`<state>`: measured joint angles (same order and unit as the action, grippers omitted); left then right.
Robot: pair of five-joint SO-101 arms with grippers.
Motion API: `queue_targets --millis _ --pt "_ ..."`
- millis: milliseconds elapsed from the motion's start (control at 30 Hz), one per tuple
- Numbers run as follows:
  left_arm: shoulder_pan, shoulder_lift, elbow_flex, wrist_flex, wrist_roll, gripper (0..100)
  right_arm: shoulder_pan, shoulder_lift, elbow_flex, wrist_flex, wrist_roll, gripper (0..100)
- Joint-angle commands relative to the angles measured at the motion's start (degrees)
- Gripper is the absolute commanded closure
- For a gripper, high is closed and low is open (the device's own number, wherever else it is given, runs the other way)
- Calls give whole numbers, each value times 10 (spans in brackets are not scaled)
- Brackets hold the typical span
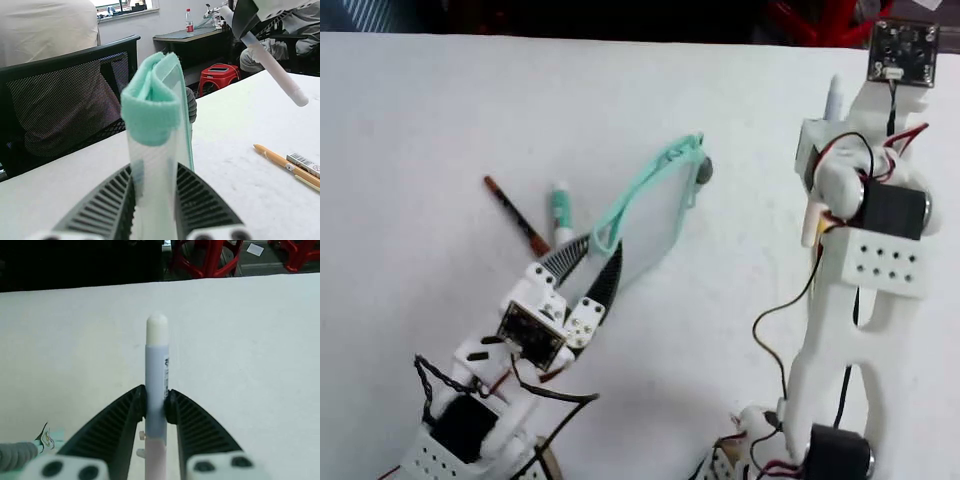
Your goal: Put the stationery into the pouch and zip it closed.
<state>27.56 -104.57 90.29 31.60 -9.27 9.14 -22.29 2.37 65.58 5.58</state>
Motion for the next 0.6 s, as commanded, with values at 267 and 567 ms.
queue_targets --millis 267,567 --pt "-4 4 12 -1 -7 972 -4 -85 -19 2 -4 979" --pt "-4 4 12 -1 -7 972 -6 -141 0 2 -4 979"
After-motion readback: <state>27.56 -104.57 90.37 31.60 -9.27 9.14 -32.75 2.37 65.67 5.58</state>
